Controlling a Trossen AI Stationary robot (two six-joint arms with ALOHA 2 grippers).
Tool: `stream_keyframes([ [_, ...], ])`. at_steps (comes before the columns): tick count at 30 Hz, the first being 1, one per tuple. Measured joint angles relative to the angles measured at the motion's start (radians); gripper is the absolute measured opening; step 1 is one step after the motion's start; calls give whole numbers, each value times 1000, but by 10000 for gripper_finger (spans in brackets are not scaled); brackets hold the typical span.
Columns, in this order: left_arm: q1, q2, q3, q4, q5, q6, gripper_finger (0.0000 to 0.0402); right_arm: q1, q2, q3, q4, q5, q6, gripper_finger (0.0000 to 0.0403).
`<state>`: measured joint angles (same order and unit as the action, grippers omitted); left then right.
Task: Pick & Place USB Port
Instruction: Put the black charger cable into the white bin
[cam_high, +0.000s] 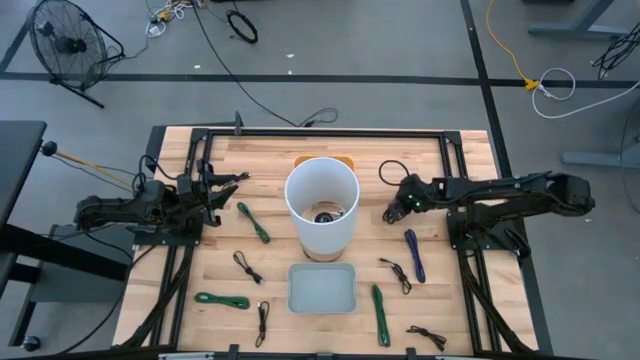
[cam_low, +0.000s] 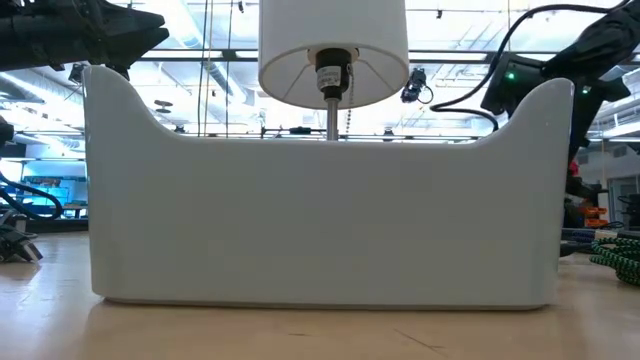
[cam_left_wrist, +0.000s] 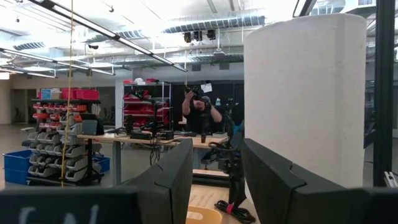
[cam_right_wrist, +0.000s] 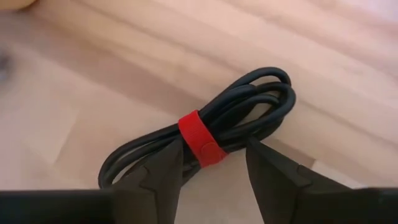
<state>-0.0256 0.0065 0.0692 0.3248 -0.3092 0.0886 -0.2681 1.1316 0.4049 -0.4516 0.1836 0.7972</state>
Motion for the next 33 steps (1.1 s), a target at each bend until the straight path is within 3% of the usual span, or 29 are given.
stream_keyframes([
  [6, 0, 0, 0, 0, 0, 0, 144, -36, 16, 0, 6, 13, -71, 153],
  [13, 0, 0, 0, 0, 0, 0, 144, -52, 58, 2, 25, -28, -150, 23],
  [15, 0, 0, 0, 0, 0, 0, 144, -52, 47, 2, 25, -28, -169, 13],
  [26, 0, 0, 0, 0, 0, 0, 144, -72, -26, 54, -157, -32, -181, 161],
  [33, 0, 0, 0, 0, 0, 0, 144, -72, -24, 54, -160, 94, -153, 213],
])
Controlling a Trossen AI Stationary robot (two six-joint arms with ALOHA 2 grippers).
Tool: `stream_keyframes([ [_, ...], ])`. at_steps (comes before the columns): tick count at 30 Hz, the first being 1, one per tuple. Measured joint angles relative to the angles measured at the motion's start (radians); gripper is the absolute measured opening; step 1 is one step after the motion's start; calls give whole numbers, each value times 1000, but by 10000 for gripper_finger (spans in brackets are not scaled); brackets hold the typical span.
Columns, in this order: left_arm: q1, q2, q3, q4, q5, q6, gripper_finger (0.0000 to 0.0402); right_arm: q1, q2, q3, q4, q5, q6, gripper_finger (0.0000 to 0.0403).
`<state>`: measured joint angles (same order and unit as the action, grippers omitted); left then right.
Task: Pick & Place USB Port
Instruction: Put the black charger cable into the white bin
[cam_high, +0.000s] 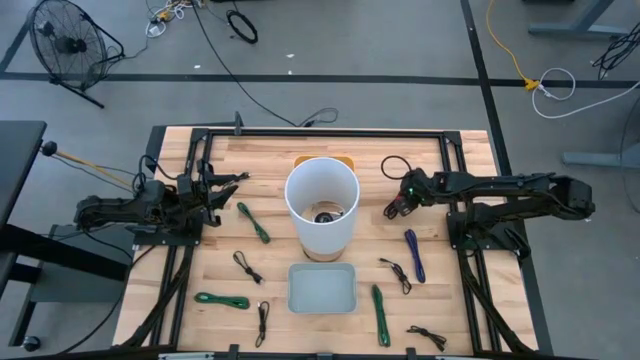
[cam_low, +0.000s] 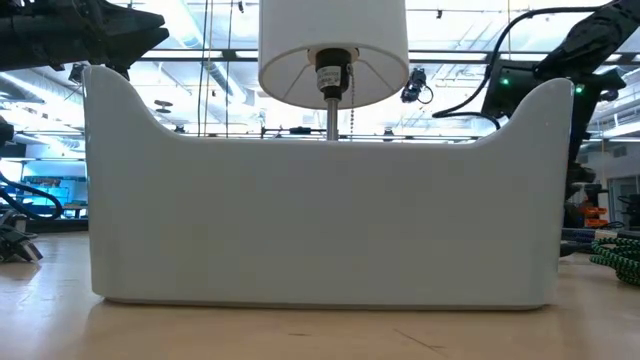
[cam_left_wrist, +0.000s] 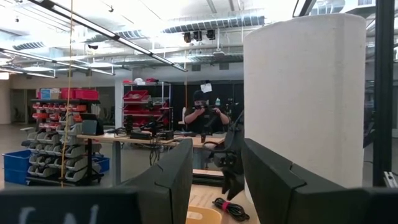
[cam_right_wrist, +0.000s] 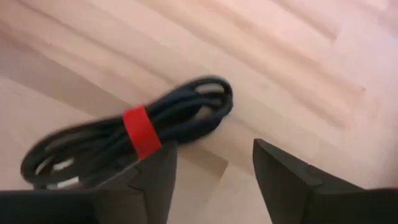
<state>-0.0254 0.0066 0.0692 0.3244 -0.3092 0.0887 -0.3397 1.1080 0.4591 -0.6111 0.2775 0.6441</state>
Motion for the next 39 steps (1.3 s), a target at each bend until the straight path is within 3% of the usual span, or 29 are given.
stream_keyframes([
  [13, 0, 0, 0, 0, 0, 0, 144, 0, 33, 1, 95, 12, -21, 223],
  [29, 0, 0, 0, 0, 0, 0, 144, -23, 240, 10, 264, -5, -31, 210],
  [32, 0, 0, 0, 0, 0, 0, 144, -36, 256, 11, 265, -19, -42, 177],
  [37, 0, 0, 0, 0, 0, 0, 144, -46, 261, 8, 269, -23, -89, 44],
  [39, 0, 0, 0, 0, 0, 0, 144, -50, 261, 8, 275, -24, -120, 19],
])
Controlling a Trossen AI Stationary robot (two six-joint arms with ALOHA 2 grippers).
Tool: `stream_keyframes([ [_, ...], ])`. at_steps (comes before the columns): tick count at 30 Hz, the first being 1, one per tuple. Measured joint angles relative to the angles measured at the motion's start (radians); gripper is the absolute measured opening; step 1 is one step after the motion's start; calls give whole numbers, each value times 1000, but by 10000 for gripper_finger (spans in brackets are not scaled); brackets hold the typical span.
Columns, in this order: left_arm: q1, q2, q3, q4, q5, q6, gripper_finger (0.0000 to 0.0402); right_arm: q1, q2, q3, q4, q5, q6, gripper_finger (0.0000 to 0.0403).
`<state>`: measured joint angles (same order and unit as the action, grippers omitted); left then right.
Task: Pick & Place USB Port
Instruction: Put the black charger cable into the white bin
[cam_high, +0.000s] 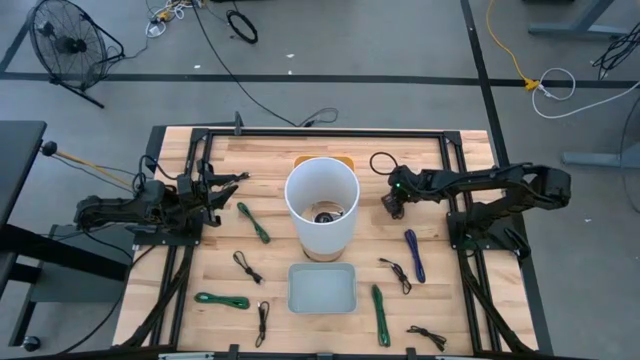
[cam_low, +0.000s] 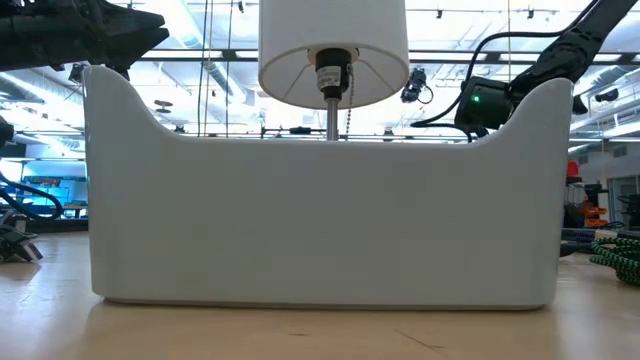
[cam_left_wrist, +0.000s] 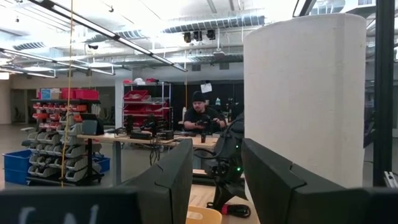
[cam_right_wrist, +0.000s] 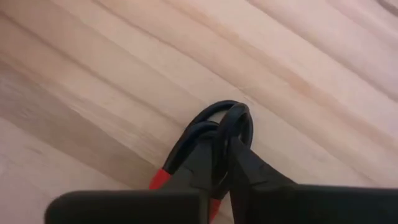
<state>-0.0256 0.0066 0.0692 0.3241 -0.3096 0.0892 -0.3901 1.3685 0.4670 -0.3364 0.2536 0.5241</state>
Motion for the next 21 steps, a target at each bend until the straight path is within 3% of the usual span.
stream_keyframes([
  [8, 0, 0, 0, 0, 0, 1, 144, -2, -51, 74, -142, 16, -74, 14],
  [21, 0, 0, 0, 0, 0, 1, 144, 91, -257, 354, -532, -20, -124, 14],
])
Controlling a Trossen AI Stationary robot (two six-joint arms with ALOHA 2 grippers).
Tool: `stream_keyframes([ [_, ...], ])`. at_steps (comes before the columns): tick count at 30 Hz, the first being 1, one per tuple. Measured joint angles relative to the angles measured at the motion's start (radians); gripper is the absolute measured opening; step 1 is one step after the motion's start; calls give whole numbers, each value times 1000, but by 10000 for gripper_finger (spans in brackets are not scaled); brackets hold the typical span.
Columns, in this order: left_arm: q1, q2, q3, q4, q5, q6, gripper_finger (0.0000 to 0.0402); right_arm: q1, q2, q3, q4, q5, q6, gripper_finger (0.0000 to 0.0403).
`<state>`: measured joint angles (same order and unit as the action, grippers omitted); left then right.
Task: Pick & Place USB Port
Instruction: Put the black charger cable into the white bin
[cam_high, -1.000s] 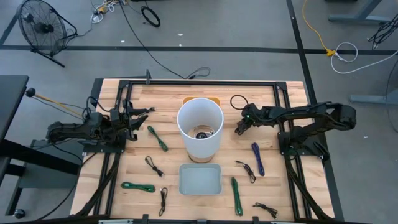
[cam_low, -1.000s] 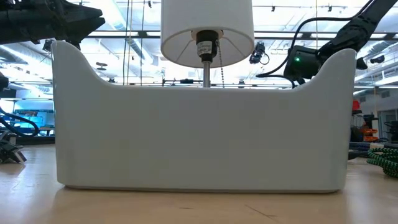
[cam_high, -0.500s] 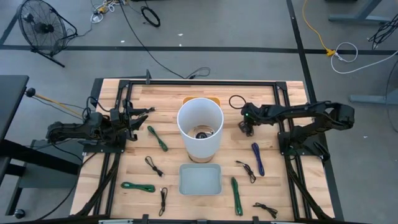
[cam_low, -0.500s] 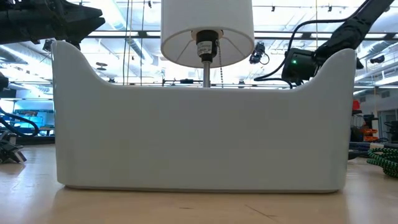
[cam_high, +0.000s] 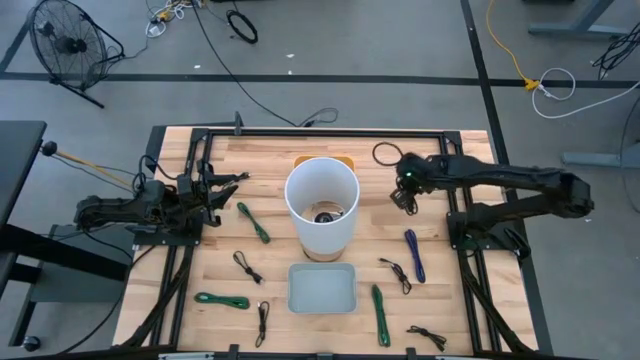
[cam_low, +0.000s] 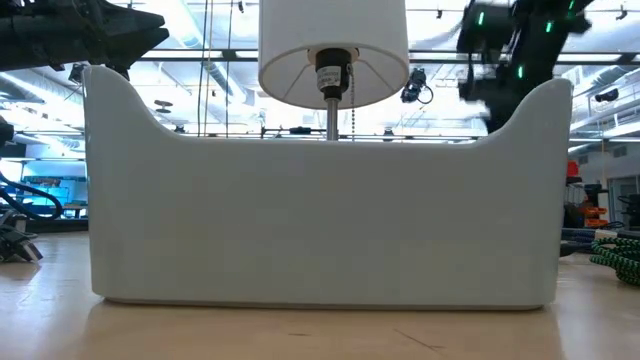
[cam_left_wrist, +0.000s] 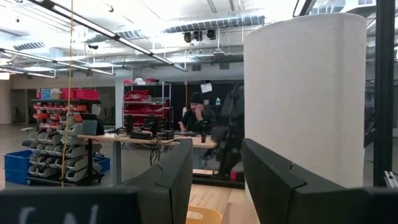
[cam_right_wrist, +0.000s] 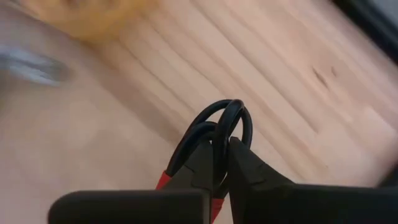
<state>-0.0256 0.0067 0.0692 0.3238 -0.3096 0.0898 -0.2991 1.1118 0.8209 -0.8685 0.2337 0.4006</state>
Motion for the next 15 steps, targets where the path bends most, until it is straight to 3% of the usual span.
stream_keyframes([
  [8, 0, 0, 0, 0, 0, 0, 144, 205, -118, 178, -75, -163, 10, 13],
  [15, 0, 0, 0, 0, 0, 0, 144, 488, -114, 273, -3, -148, 63, 13],
])
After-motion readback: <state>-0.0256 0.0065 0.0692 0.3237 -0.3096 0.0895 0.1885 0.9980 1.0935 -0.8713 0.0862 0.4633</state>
